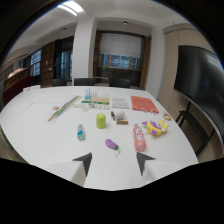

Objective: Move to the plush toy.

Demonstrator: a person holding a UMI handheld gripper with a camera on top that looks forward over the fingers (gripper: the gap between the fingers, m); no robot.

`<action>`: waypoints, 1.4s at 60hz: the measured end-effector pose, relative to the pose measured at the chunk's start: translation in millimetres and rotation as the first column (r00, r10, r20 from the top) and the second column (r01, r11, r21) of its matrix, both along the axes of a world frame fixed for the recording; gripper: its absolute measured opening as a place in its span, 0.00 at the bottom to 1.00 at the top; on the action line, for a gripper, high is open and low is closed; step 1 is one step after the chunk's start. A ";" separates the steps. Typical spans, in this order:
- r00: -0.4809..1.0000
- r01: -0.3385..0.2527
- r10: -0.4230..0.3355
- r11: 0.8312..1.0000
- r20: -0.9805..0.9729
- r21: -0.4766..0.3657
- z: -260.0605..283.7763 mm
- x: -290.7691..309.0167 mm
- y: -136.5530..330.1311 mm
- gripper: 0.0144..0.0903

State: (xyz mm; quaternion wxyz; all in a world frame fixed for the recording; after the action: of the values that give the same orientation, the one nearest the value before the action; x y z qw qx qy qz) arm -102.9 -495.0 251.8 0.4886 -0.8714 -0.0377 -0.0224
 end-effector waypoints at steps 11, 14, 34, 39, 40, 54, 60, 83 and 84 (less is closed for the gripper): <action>1.000 0.006 -0.006 1.000 0.017 -0.016 -11.0 20.7 -18.9 0.93; 1.000 0.009 -0.008 1.000 0.022 -0.022 -18.0 25.8 -20.6 0.93; 0.992 0.094 -0.091 0.995 0.088 -0.032 -37.2 164.7 -16.4 0.93; 0.989 0.116 -0.112 0.993 0.097 -0.034 -44.1 205.1 4.3 0.93; 0.988 0.121 -0.117 0.992 0.099 -0.033 -45.5 213.0 9.3 0.93; 0.989 0.134 -0.131 0.990 0.071 -0.035 -70.5 298.3 127.9 0.93; 0.991 0.128 -0.126 0.991 0.054 -0.038 -83.1 320.3 184.7 0.93; 0.998 0.056 -0.056 0.989 0.002 -0.136 -135.4 331.9 290.0 0.93; 0.999 0.054 -0.055 0.989 0.000 -0.137 -135.5 331.9 290.4 0.93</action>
State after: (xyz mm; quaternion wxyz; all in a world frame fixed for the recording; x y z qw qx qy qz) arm 229.0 -204.6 116.3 0.4269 -0.9036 -0.0146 -0.0317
